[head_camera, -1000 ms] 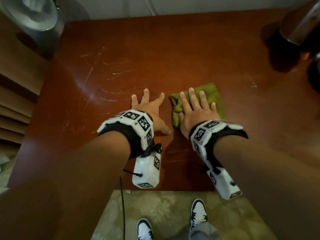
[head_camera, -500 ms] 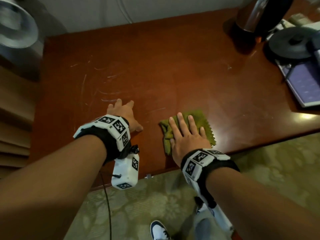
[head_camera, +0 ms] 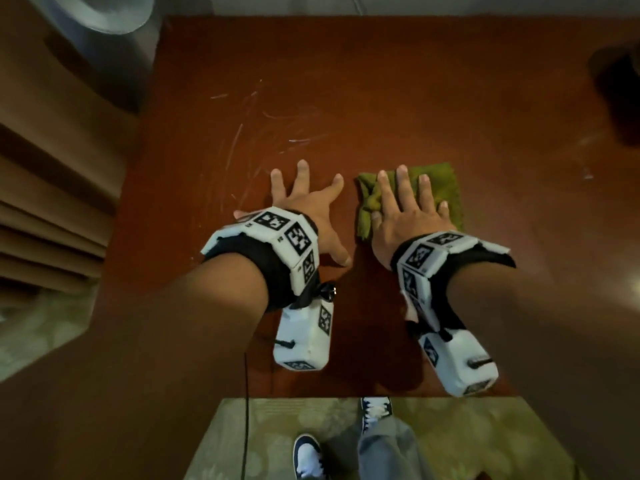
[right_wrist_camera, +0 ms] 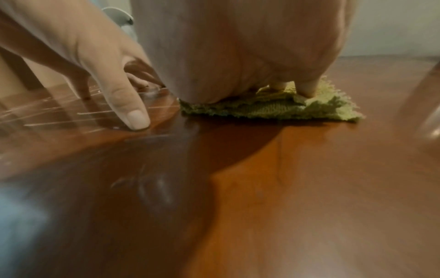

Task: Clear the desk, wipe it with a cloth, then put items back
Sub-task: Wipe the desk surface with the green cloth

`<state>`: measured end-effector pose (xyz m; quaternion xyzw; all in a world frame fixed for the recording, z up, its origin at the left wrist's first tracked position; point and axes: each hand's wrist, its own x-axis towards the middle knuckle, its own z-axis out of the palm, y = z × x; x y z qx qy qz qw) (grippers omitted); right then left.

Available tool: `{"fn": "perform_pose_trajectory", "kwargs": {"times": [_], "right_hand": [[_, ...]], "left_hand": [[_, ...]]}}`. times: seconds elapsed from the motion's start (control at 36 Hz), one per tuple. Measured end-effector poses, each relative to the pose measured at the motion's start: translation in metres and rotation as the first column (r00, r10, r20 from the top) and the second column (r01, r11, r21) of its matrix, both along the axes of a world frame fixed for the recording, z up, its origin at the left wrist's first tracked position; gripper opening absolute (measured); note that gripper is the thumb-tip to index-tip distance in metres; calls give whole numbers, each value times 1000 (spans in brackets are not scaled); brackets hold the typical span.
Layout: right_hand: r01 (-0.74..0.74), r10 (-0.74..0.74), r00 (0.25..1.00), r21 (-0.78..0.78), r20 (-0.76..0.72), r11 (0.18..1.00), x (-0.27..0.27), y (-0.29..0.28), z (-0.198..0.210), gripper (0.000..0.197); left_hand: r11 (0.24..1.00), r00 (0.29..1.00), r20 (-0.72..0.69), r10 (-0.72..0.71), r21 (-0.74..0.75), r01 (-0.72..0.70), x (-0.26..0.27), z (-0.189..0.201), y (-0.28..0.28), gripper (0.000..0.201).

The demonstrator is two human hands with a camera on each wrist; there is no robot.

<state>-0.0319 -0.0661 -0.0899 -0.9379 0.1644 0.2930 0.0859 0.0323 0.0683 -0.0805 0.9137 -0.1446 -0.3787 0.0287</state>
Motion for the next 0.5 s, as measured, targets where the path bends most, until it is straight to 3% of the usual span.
{"fn": "perform_pose_trajectory", "kwargs": {"times": [0.31,0.5], "right_hand": [[-83,83,996,-2,20,997,55,-6,2,59],[-90,91,994,-12,63,996,21,7,3,59]], "left_hand": [[996,994,-56,92,5,-92,1,9,-7,124],[995,991,89,102,-29,-99,-19,3,9,116]]}}
